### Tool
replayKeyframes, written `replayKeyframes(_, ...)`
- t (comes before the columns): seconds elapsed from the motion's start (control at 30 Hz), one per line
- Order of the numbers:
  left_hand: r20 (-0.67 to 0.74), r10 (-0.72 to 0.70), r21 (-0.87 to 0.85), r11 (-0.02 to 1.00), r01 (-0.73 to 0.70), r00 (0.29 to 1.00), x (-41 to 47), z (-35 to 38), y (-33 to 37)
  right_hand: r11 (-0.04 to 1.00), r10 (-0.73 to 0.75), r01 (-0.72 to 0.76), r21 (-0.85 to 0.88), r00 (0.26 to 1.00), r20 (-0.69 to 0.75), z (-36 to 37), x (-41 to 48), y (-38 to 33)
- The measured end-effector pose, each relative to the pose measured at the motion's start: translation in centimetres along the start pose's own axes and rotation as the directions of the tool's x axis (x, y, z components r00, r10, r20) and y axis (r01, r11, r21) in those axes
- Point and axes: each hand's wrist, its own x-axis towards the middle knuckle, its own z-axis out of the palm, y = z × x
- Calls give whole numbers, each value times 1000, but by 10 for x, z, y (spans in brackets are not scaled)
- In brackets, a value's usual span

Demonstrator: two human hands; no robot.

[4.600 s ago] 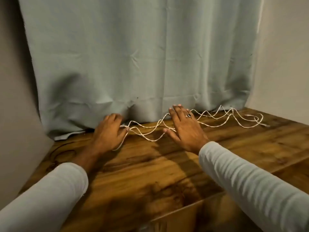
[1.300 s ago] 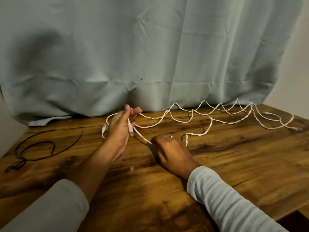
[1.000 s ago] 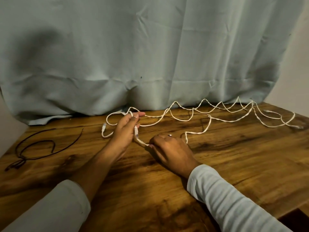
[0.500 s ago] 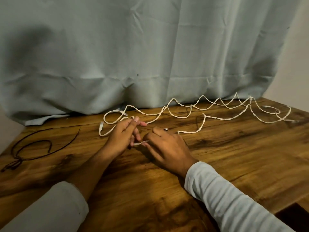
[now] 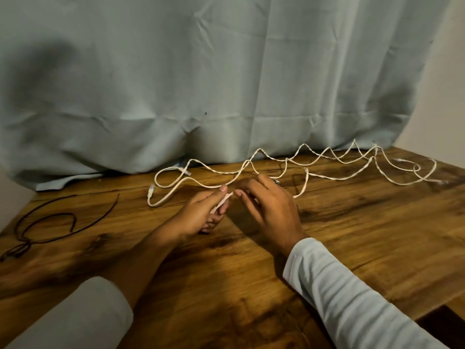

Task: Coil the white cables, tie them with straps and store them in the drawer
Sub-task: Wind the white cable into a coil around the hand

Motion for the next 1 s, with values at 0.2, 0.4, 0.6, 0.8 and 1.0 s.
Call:
replayKeyframes(0.2,191,-89,-440,882,167,977,-2,1,1,969,13,-25,247,999,47,11,2,3)
replayKeyframes(0.4,178,-99,-555,811,183,979,-4,1,-2,726,235,-345,595,938,257,19,0,1)
replayKeyframes(0.6,101,-81,-570,812,125,992,-3,8,1,751,294,-327,574,944,153,23,0,6)
replayKeyframes(0.8,122,-69,-613,780,129,990,-1,7,0,754,306,-327,569,942,135,21,0,6)
replayKeyframes(1.0,95,-52,-758,644,106,994,0,3,5,953,220,-230,196,973,74,17,-4,9)
